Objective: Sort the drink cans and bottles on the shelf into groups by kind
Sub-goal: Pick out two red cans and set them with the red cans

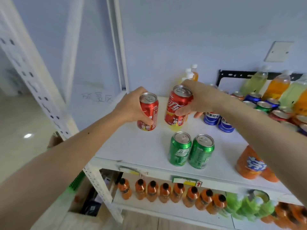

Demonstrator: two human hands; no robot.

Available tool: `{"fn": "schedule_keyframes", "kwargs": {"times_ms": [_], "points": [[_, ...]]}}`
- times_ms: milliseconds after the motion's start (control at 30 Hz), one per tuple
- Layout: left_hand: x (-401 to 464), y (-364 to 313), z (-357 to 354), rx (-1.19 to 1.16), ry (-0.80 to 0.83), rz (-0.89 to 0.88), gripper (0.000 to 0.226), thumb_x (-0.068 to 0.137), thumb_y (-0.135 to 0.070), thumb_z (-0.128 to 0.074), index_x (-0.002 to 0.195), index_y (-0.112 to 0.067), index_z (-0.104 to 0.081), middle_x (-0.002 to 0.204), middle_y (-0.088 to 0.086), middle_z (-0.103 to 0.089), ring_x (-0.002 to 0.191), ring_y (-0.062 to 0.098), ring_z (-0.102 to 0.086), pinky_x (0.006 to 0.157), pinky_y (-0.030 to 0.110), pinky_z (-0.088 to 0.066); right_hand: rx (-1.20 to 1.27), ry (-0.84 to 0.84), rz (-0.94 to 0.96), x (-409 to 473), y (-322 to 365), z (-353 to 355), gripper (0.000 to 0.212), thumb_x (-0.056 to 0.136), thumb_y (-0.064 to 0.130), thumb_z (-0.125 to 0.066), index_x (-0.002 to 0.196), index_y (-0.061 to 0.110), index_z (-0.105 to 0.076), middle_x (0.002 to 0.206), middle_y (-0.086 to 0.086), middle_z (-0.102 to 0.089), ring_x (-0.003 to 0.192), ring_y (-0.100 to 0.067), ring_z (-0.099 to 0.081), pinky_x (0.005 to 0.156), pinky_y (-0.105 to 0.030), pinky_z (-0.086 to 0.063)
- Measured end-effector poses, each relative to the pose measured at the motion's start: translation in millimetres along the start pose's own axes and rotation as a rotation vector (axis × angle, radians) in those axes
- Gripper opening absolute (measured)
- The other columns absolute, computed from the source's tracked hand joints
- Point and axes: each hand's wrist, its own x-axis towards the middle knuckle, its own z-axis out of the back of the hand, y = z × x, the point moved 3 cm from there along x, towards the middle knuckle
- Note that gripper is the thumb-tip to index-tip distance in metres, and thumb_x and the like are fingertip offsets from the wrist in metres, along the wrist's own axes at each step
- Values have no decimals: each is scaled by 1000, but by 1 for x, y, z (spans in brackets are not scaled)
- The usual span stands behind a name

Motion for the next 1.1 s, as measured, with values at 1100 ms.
{"fn": "schedule_keyframes", "kwargs": {"times_ms": [1100], "points": [[-25, 112, -10, 115, 328, 5, 97, 47, -30, -92, 127, -34, -37, 124, -4, -58, 107, 19, -60, 88, 40, -55, -265, 73, -141, 36, 24, -171, 86, 68, 46, -81, 133, 21, -30, 122, -7, -62, 103, -29, -62, 84, -43, -55]]}}
